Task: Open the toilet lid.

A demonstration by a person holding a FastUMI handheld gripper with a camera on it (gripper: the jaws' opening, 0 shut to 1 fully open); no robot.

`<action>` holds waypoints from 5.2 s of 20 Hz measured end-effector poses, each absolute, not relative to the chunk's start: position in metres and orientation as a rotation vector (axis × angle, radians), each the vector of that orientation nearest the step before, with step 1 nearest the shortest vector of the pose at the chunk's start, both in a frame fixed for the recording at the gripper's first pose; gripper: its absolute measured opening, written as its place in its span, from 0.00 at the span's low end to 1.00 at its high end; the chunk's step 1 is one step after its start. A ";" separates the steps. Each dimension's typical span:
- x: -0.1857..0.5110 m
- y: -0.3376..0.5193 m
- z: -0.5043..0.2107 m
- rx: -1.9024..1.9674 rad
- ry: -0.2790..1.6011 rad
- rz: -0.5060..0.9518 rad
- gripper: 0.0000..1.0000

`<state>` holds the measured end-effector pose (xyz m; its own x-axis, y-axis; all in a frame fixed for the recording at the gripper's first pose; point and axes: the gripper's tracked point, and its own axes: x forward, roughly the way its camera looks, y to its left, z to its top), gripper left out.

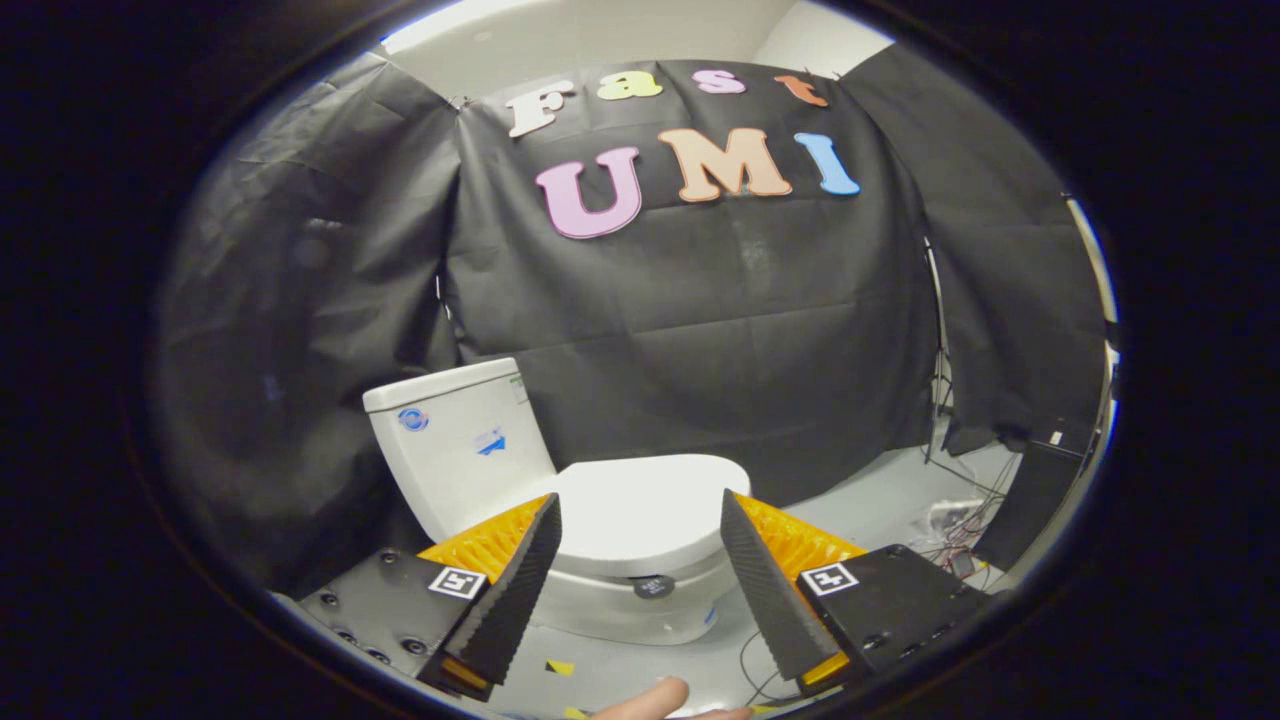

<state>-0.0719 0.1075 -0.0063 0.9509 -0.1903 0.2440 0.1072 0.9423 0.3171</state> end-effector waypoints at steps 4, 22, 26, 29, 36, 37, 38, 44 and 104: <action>-0.049 0.115 -0.022 0.334 -0.218 -0.130 0.98; -0.012 0.034 -0.137 1.153 -0.274 -0.431 0.87; 0.025 0.059 -0.169 1.453 -0.191 -0.300 0.87; 0.046 0.089 -0.177 1.491 -0.108 -0.201 0.87; 0.099 0.137 -0.166 1.534 0.026 -0.009 0.40; 0.099 0.135 -0.161 1.524 0.034 -0.018 0.25; 0.100 0.133 -0.160 1.503 0.037 -0.036 0.09; 0.104 0.120 -0.160 1.350 0.120 -0.294 0.09; 0.088 0.228 0.129 0.527 -0.162 -0.284 0.09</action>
<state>0.0879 0.2280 0.1294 0.9483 -0.3072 0.0792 0.2246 0.8263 0.5165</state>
